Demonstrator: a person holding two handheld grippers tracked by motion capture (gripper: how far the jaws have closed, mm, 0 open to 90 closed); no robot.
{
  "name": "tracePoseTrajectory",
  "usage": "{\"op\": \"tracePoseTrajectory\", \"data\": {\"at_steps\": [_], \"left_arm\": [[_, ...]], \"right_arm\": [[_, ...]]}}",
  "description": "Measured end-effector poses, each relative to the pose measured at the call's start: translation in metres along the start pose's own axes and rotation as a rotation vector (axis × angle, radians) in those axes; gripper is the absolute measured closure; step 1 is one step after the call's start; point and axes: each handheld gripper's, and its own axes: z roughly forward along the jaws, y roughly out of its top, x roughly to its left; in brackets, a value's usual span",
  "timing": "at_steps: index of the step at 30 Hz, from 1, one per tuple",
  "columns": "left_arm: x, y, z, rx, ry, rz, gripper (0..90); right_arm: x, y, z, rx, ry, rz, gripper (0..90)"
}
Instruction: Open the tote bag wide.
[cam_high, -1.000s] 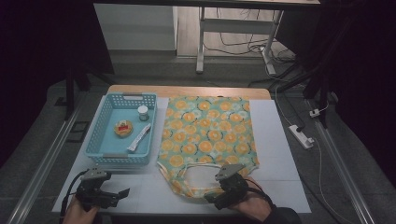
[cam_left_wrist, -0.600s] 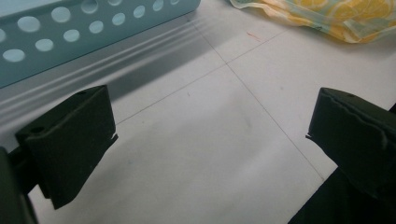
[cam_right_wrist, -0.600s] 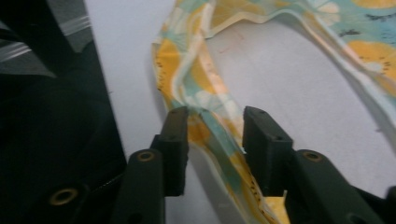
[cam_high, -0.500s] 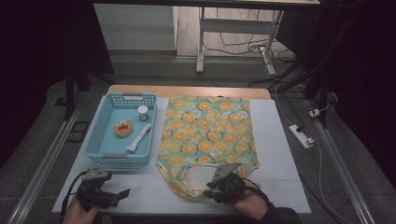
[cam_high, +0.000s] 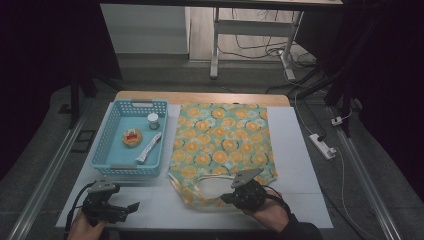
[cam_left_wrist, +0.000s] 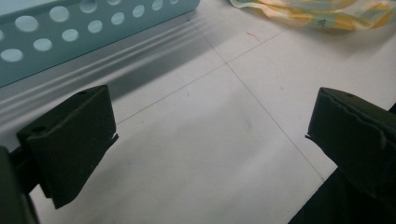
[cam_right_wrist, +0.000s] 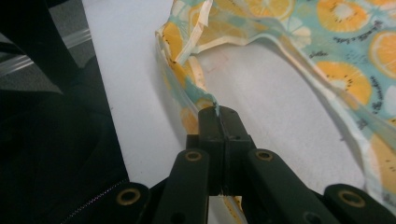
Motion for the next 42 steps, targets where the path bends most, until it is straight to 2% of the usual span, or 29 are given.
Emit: {"op": "tracePoseTrajectory", "data": {"at_steps": [3, 11, 16, 22, 27, 29, 37, 38, 42], "left_arm": [[0.0, 0.0, 0.0, 0.0, -0.001, -0.002, 1.1], [0.001, 0.0, 0.0, 0.001, -0.002, -0.004, 1.1], [0.001, 0.0, 0.0, 0.0, -0.002, -0.005, 1.2], [0.001, 0.0, 0.0, -0.001, -0.001, -0.006, 1.2], [0.002, 0.0, 0.0, -0.004, -0.004, -0.011, 1.1], [0.002, 0.0, 0.0, -0.003, -0.004, -0.011, 1.1], [0.002, 0.0, 0.0, -0.004, -0.004, -0.012, 1.2], [0.002, 0.0, 0.0, -0.004, -0.004, -0.012, 1.1], [0.002, 0.0, 0.0, -0.005, -0.005, -0.013, 1.1]], "right_arm": [[-0.003, 0.002, -0.002, -0.013, 0.01, 0.008, 89.3], [-0.004, 0.006, -0.003, 0.005, 0.029, 0.009, 89.7], [-0.005, 0.007, -0.003, 0.001, 0.003, 0.004, 90.0], [-0.012, 0.013, -0.009, -0.045, -0.028, -0.002, 90.0], [-0.025, 0.018, -0.008, -0.053, -0.047, 0.024, 90.0], [-0.031, 0.02, -0.008, -0.056, -0.039, 0.037, 90.0], [-0.049, 0.03, -0.007, -0.054, -0.055, 0.049, 90.0], [-0.055, 0.033, -0.006, -0.067, -0.06, 0.064, 90.0], [-0.064, 0.04, -0.007, -0.086, -0.07, 0.072, 90.0]]}}
